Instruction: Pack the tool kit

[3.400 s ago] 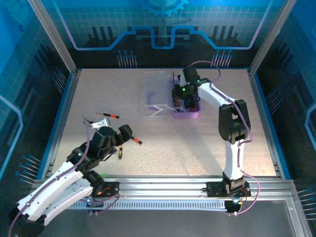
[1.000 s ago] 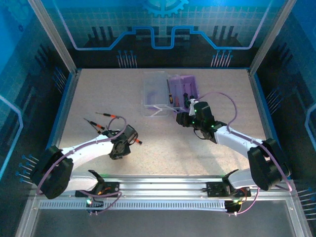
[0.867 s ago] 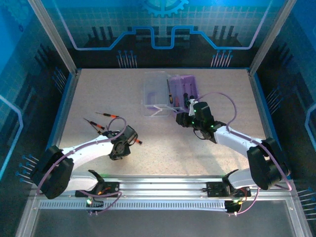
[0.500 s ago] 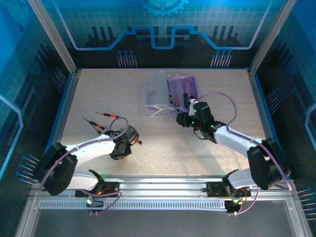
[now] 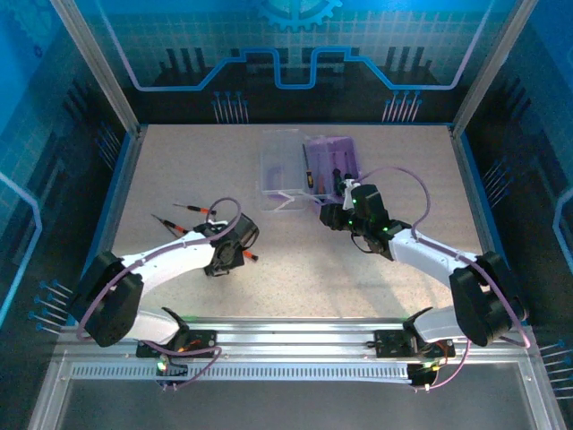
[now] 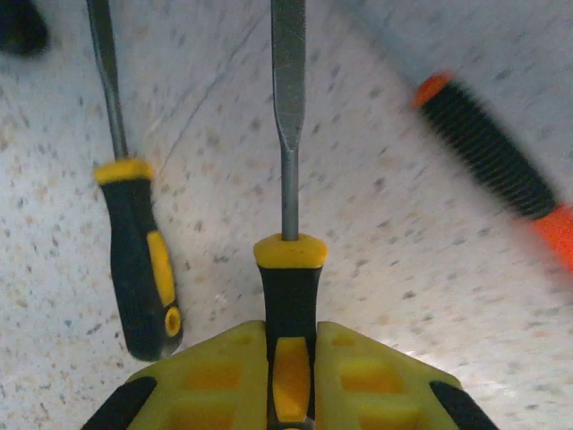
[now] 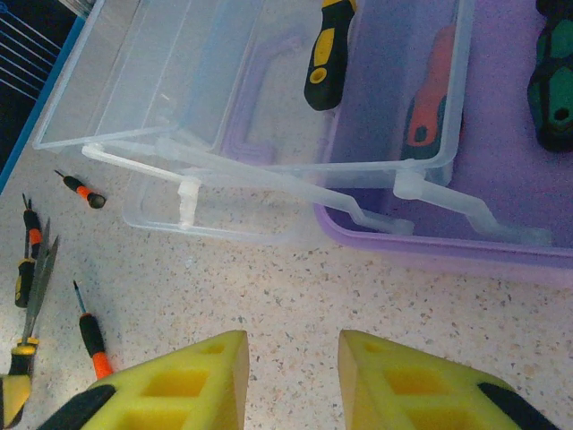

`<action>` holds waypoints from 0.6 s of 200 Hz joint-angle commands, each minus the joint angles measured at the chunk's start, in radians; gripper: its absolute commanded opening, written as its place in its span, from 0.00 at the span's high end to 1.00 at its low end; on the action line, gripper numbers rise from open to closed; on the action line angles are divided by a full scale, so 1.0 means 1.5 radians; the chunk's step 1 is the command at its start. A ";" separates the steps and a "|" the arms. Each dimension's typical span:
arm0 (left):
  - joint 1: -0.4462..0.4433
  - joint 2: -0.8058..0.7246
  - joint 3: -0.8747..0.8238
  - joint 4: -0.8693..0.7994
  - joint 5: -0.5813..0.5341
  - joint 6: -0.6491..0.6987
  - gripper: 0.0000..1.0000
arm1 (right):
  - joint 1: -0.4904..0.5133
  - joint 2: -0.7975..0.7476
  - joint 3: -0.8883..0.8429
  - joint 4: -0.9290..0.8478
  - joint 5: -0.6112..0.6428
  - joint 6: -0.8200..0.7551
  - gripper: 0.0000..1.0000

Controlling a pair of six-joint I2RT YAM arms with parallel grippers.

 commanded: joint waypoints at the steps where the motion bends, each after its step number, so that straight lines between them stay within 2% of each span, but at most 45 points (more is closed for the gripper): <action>1: 0.004 0.008 0.039 -0.054 -0.049 0.022 0.93 | 0.008 -0.013 0.008 0.002 0.012 0.001 0.67; 58: 0.003 -0.020 0.080 -0.104 -0.099 0.026 0.97 | 0.008 -0.012 0.008 0.005 0.011 0.000 0.67; 83: -0.001 -0.052 0.097 -0.096 -0.088 0.049 1.00 | 0.009 -0.006 0.010 0.005 0.008 0.001 0.67; 120: -0.072 -0.125 0.107 -0.006 -0.091 0.104 1.00 | 0.009 0.001 0.011 0.010 -0.001 0.009 0.65</action>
